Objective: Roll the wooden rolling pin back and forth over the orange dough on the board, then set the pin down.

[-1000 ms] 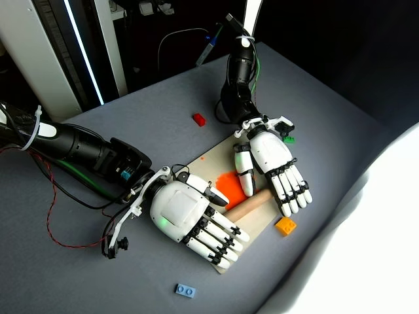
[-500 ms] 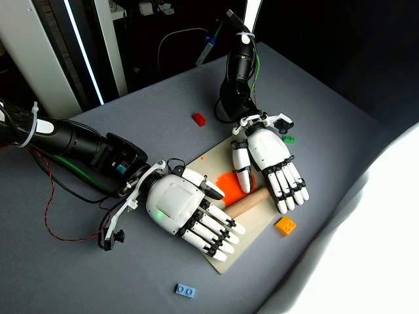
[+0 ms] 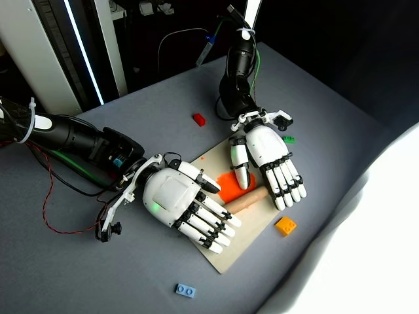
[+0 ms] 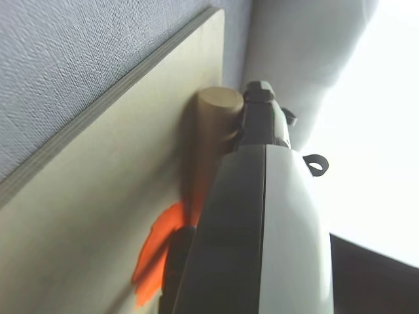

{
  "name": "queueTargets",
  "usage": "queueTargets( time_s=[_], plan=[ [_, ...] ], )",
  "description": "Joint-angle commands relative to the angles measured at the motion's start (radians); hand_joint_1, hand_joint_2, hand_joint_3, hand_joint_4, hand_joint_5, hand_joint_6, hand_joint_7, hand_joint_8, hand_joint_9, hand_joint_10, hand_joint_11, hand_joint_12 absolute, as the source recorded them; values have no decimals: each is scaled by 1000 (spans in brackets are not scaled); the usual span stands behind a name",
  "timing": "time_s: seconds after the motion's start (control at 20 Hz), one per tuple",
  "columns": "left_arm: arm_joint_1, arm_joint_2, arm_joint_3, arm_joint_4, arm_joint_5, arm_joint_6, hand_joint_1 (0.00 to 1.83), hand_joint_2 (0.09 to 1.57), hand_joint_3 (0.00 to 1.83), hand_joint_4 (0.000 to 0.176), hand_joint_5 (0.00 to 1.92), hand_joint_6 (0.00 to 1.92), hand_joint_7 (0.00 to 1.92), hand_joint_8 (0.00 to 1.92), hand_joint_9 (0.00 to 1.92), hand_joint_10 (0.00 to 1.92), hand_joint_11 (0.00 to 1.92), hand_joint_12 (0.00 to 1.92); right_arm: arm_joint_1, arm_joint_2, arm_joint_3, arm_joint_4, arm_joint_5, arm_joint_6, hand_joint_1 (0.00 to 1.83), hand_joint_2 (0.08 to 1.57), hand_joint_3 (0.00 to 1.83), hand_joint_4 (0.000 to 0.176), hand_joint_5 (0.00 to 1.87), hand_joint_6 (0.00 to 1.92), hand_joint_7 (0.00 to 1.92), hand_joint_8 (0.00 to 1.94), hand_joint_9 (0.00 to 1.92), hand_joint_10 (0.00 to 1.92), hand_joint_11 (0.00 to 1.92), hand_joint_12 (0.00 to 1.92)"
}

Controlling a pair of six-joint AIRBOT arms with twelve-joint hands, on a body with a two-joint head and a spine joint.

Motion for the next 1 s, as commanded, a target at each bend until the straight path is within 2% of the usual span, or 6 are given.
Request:
queueTargets(
  time_s=[0.0,0.4,0.65,0.8,0.95],
  plan=[
    [18,-1,-6,2,1,-16,0,1508,2,0,155,0,154,1,99,2,1,16,-8,-5,-7,-7,23,2,0,1571,35,0,314,4,344,4,266,5,0,523],
    [24,16,-31,-16,35,-20,0,1508,1,0,156,5,153,3,94,2,0,0,-20,-5,-37,9,24,1,0,1571,37,0,318,4,351,6,277,7,0,533],
    [27,50,-66,-16,43,-1,0,1506,0,0,163,6,165,5,107,6,8,5,-29,-5,-56,9,32,-6,0,1571,53,0,316,1,347,1,272,2,0,477],
    [30,70,-90,-16,44,9,0,1516,5,0,152,2,148,4,94,3,2,1,-33,-4,-68,9,37,-11,0,1571,85,0,326,2,366,5,291,6,0,536],
    [33,82,-107,-16,44,17,0,1511,2,0,137,0,129,0,77,0,0,0,-36,-4,-72,9,41,-12,0,1571,81,0,313,1,359,0,287,2,0,498]
  ],
)
